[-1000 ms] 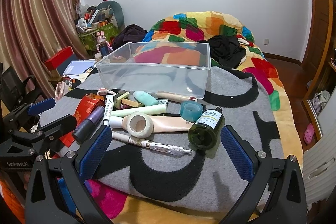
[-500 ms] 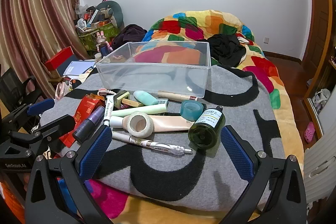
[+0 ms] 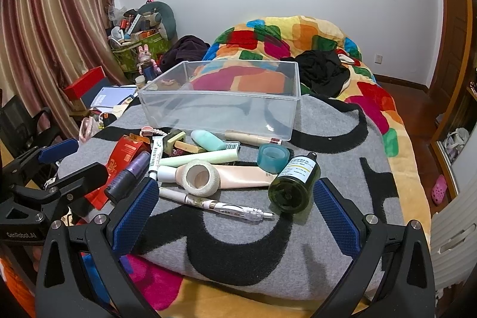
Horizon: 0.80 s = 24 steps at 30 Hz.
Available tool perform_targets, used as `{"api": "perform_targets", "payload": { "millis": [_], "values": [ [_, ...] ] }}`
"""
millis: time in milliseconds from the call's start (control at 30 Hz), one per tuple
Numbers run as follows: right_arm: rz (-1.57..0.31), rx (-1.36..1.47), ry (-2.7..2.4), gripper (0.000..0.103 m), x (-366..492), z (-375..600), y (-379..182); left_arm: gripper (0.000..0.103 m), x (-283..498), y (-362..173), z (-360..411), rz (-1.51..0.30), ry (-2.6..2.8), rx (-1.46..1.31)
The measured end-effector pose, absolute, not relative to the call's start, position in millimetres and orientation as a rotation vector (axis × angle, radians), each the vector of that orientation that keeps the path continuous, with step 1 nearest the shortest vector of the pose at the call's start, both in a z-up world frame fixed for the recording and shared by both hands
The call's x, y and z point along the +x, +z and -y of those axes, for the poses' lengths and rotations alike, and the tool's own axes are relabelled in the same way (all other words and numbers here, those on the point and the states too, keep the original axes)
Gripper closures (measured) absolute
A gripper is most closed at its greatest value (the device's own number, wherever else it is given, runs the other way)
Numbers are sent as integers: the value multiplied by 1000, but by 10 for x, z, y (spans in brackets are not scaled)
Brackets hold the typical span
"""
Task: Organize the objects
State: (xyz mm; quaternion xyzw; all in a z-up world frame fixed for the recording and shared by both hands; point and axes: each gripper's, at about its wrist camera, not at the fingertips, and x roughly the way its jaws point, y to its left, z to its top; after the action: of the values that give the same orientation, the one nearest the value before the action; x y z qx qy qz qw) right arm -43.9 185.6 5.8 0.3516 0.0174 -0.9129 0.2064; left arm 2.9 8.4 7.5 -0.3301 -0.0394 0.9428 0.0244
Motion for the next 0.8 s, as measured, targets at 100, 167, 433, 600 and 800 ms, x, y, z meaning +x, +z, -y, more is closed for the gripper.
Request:
{"api": "perform_targets", "payload": {
  "millis": [100, 167, 433, 600, 800],
  "values": [
    [-49, 977, -2542, 0, -437, -1848, 69, 0, 32, 71, -83, 121, 2916, -1022],
    [-50, 977, -2540, 0, -434, -1841, 73, 0, 36, 69, -80, 120, 2915, -1023],
    [-43, 983, -2532, 0, -452, -1835, 68, 0, 23, 81, -108, 130, 2906, -1032],
    [-38, 989, -2528, 0, -466, -1836, 51, 0, 21, 59, -81, 142, 2901, -1040],
    [-41, 987, -2529, 0, -467, -1837, 47, 0, -5, 36, -9, 147, 2906, -1055]
  ]
}}
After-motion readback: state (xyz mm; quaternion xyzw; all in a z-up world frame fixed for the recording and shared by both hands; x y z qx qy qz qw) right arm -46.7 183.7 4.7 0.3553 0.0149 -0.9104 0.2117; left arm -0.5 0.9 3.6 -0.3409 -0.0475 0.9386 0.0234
